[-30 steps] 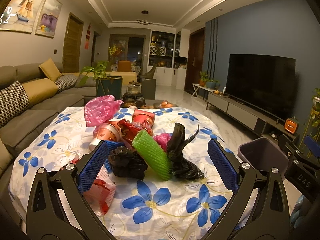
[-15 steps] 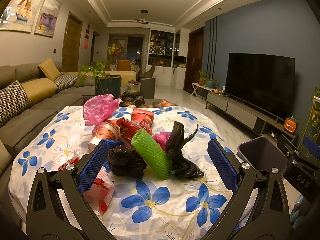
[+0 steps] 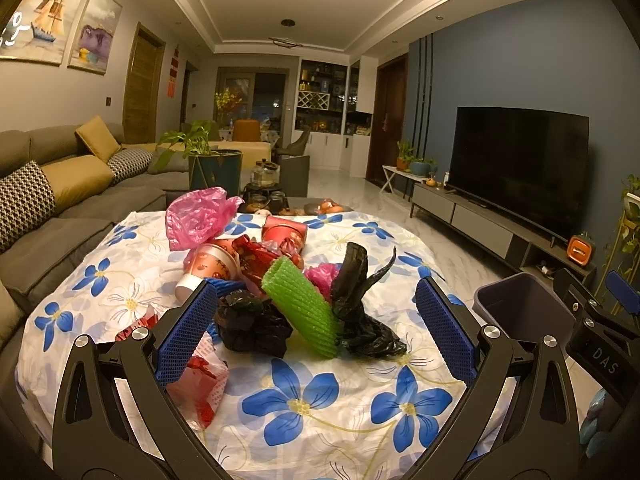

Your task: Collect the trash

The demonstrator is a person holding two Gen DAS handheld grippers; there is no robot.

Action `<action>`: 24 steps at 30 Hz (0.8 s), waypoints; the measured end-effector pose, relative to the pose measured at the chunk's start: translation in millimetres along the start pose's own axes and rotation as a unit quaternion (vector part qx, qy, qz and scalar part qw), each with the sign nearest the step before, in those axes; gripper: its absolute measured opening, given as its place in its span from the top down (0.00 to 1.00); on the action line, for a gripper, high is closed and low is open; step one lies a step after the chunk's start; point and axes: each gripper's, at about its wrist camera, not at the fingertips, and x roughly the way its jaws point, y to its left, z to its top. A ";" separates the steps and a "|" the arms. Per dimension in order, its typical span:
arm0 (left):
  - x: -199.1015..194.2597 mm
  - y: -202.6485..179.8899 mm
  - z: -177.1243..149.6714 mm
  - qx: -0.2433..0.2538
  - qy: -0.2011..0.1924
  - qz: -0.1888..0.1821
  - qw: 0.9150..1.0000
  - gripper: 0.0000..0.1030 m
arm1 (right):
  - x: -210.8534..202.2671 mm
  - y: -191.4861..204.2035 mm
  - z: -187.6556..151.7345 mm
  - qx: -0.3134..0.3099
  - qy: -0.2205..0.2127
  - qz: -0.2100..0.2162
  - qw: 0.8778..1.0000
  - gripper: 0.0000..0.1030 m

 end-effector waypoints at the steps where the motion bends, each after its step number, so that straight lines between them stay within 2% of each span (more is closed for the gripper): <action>1: 0.1 0.3 0.1 0.000 0.000 0.000 1.000 0.05 | 0.5 0.9 0.2 0.000 0.000 0.000 1.000 0.05; 24: -0.1 1.6 -0.6 -0.001 0.001 0.000 1.000 0.05 | -0.5 2.7 -0.7 0.000 0.000 0.000 1.000 0.05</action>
